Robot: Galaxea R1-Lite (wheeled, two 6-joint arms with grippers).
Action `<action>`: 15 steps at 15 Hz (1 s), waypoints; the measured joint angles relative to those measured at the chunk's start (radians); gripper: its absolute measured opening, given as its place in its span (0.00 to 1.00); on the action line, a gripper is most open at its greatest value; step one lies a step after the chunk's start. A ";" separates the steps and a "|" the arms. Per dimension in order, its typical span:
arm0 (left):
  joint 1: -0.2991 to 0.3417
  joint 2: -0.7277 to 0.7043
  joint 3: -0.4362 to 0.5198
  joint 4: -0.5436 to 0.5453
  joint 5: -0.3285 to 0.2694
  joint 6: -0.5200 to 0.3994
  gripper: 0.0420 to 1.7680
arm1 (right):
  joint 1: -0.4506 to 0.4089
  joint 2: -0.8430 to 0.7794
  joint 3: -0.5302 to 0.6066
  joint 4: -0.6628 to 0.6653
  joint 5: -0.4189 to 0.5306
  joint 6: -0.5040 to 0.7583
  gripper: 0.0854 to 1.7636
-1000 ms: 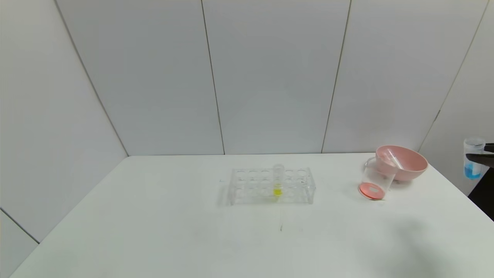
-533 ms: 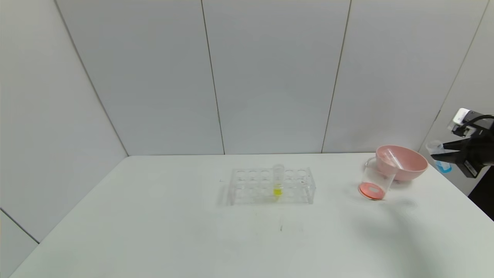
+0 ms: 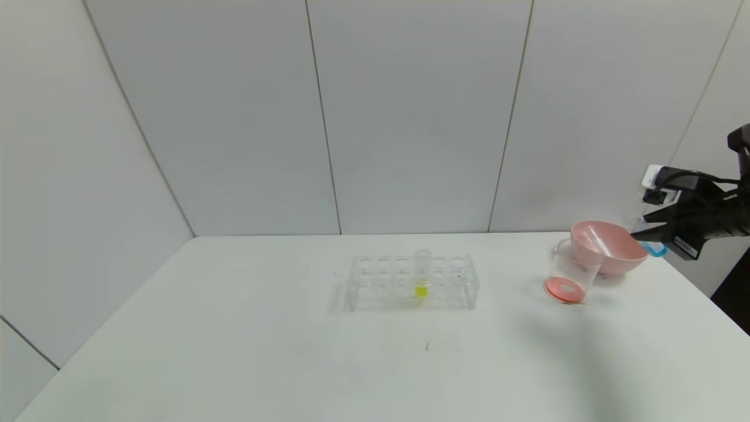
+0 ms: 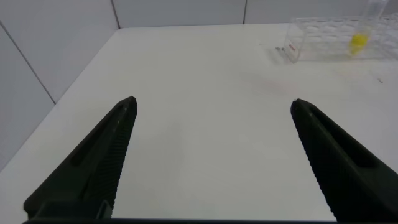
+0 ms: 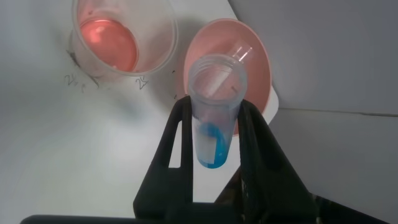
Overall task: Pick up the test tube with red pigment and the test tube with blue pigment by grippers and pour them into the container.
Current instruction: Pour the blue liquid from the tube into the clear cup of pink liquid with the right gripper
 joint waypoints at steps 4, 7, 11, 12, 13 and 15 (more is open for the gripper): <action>0.000 0.000 0.000 0.000 0.000 0.000 1.00 | 0.030 0.036 -0.127 0.120 -0.074 -0.074 0.24; 0.000 0.000 0.000 0.000 0.000 0.000 1.00 | 0.061 0.063 -0.235 0.271 -0.117 -0.092 0.24; 0.000 0.000 0.000 0.000 0.000 0.000 1.00 | 0.096 0.123 -0.429 0.495 -0.161 -0.095 0.24; 0.000 0.000 0.000 0.000 0.000 0.000 1.00 | 0.103 0.140 -0.479 0.543 -0.177 -0.094 0.24; 0.000 0.000 0.000 0.000 0.000 0.000 1.00 | 0.112 0.158 -0.516 0.577 -0.210 -0.100 0.24; 0.000 0.000 0.000 0.000 0.000 0.000 1.00 | 0.122 0.180 -0.542 0.593 -0.245 -0.121 0.24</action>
